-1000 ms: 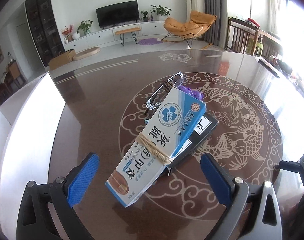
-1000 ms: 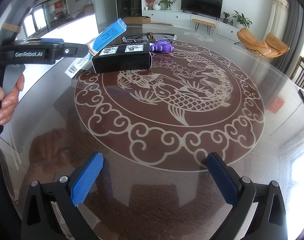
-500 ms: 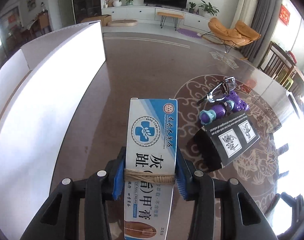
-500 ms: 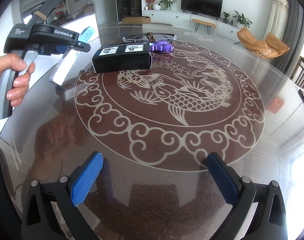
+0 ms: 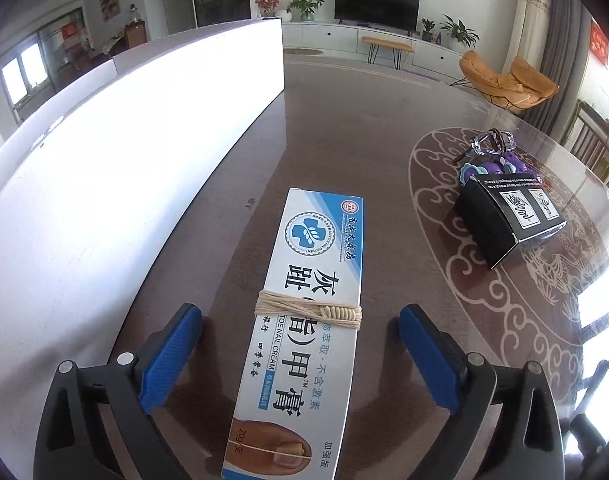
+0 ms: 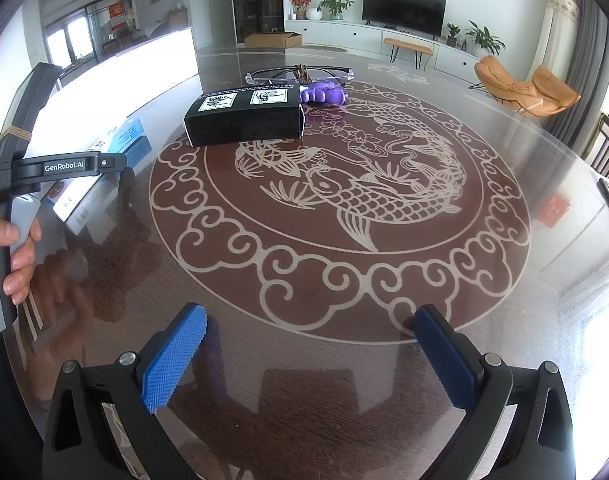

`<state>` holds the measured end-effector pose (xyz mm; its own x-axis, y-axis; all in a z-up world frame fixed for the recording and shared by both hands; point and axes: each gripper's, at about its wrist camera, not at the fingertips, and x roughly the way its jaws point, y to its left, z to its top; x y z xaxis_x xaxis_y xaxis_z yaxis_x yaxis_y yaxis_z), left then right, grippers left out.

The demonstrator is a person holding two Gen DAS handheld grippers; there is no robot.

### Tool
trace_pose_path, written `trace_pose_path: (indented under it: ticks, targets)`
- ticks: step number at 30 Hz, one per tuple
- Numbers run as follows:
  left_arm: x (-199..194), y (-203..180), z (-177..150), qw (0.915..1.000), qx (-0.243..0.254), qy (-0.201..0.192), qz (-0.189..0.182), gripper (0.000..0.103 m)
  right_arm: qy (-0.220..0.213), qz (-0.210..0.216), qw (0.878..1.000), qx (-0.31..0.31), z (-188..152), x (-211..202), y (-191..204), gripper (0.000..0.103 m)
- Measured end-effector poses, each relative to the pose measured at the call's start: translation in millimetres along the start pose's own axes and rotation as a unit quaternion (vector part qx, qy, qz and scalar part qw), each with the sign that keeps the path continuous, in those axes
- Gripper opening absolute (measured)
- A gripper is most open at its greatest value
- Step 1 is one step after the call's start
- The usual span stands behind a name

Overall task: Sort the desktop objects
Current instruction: 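Lift the ointment box with the left tool while the right tool grasps the black soap box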

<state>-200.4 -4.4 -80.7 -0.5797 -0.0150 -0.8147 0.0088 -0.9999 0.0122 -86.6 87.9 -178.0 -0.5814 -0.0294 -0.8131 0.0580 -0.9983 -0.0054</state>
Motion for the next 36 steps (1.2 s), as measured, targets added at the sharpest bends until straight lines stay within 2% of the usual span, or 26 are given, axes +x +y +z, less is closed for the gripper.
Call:
trace_pose_path:
  ticks: [2,3,4,6,8,11,14,16,19,20,22,26,29,33,36]
  targets:
    - [1,-3,0,1.0,0.002,-0.001,-0.002,0.101,-0.01,0.041,0.999,-0.019,8,2,2,0.103]
    - [1,-3,0,1.0,0.002,-0.001,-0.002,0.101,-0.021,0.05,0.997,-0.047,16,3,6,0.103]
    - [0,-3,-1,1.0,0.002,-0.002,-0.002,0.101,-0.037,0.041,0.995,-0.082,28,4,12,0.103]
    - [1,-4,-1,1.0,0.002,-0.002,-0.002,0.101,-0.067,0.051,0.984,-0.159,59,9,25,0.103]
    - [0,-4,-5,1.0,0.004,-0.003,-0.003,0.101,-0.075,0.068,0.967,-0.233,94,19,39,0.103]
    - [1,-6,-4,1.0,0.006,-0.003,-0.004,0.101,-0.037,0.088,0.942,-0.323,143,43,61,0.103]
    - [1,-6,-4,1.0,0.006,-0.003,-0.005,0.101,0.015,0.098,0.921,-0.378,173,67,77,0.103]
    - [2,-7,-3,1.0,0.007,-0.003,-0.005,0.101,0.047,0.103,0.913,-0.391,183,83,82,0.103]
    - [2,-7,-3,0.9999,0.008,-0.003,-0.007,0.101,0.097,0.12,0.91,-0.385,186,106,84,0.103]
    - [2,-7,-3,0.9999,0.009,-0.003,-0.007,0.101,0.106,0.12,0.909,-0.385,184,112,84,0.103]
    - [2,-7,-3,0.9999,0.01,-0.003,-0.008,0.101,0.094,0.119,0.911,-0.382,180,114,81,0.103]
    - [3,-8,-2,0.9999,0.01,-0.003,-0.009,0.101,0.11,0.13,0.929,-0.327,182,119,71,0.103]
    - [3,-8,-2,0.9999,0.01,-0.003,-0.009,0.101,0.124,0.131,0.942,-0.281,180,119,66,0.095]
    - [3,-8,-2,0.9999,0.01,-0.003,-0.009,0.101,0.133,0.124,0.965,-0.19,160,104,57,0.089]
    - [4,-8,-2,0.9999,0.01,-0.003,-0.009,0.101,0.131,0.134,0.972,-0.138,141,87,50,0.091]
